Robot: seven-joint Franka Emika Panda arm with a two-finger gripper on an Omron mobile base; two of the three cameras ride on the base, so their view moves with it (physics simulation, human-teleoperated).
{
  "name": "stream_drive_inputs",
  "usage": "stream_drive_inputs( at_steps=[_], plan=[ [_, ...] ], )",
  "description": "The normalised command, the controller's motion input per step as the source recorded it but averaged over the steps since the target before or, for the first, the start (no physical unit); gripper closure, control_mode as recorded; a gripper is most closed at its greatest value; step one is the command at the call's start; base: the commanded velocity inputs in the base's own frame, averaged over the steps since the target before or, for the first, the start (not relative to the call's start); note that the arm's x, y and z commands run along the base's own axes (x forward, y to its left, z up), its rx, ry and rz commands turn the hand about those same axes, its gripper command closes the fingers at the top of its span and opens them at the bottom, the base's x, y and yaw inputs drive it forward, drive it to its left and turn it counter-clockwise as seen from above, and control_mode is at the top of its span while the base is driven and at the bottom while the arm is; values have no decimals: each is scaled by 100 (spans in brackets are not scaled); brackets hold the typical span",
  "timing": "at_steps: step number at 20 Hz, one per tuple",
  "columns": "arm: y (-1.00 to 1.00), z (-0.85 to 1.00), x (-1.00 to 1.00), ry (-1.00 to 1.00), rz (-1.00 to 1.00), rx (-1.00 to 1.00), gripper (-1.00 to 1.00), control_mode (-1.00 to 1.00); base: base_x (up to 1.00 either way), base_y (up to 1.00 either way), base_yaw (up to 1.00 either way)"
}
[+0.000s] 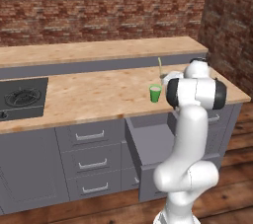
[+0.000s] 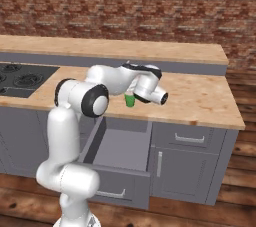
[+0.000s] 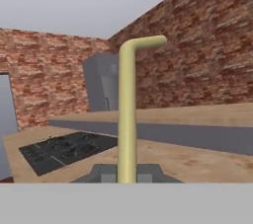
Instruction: Pick up the straw from the right drawer and put it inside the smoothie cup.
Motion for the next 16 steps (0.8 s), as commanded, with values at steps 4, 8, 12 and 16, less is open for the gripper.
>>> stream_drive_inputs(
  at_steps=[4, 8, 12, 16],
  plan=[
    [0, -14, 21, -4, 7, 3, 100, -100, 0, 0, 0],
    [0, -17, 19, -4, 7, 0, 100, -100, 0, 0, 0],
    [0, -16, 17, -5, 7, 0, 100, -100, 0, 0, 0],
    [0, -17, 16, -5, 7, 0, 100, -100, 0, 0, 0]
  ],
)
